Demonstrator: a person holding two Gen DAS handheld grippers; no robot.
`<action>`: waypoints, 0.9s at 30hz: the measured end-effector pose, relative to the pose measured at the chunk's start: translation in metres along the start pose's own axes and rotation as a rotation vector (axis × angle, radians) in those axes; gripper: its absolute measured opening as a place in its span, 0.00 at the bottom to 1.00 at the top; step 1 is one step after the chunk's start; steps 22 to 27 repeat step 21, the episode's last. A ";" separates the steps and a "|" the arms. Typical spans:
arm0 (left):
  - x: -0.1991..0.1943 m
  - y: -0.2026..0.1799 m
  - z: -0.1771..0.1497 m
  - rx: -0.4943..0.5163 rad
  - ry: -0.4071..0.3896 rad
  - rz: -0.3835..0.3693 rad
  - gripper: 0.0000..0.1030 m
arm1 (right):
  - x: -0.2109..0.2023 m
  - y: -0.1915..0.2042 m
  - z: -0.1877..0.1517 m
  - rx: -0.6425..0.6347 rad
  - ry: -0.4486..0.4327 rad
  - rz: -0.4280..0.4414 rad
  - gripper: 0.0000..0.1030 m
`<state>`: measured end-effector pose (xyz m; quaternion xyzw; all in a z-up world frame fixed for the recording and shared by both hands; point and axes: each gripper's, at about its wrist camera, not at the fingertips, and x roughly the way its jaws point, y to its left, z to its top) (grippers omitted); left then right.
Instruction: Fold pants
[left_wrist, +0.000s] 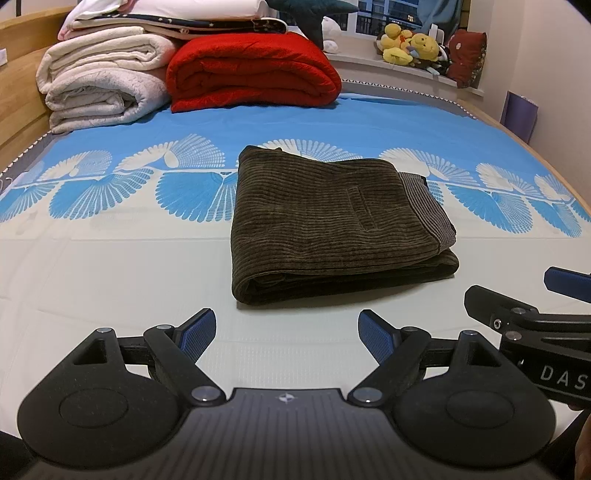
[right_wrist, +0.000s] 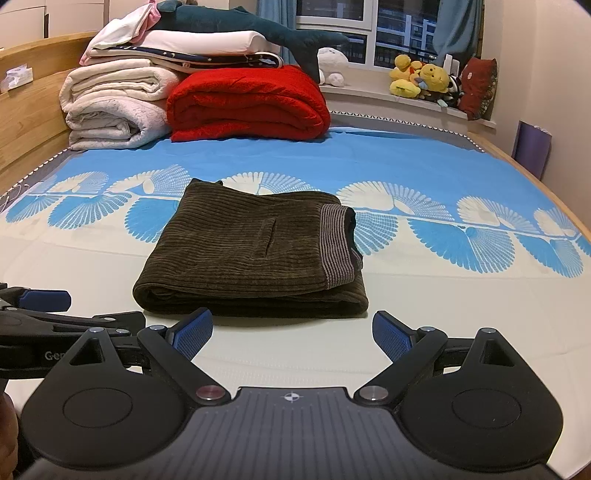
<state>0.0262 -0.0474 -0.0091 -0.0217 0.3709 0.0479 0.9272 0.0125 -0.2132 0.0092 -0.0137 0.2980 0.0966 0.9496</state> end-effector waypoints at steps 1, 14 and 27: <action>0.000 0.000 0.000 0.000 0.000 0.000 0.85 | 0.000 0.000 0.000 0.001 0.000 0.000 0.91; 0.000 0.000 0.000 0.002 -0.001 0.000 0.86 | 0.000 0.001 0.000 0.002 0.000 -0.001 0.91; 0.000 -0.001 0.000 0.005 -0.005 -0.002 0.86 | 0.000 0.001 0.000 0.002 0.000 -0.001 0.91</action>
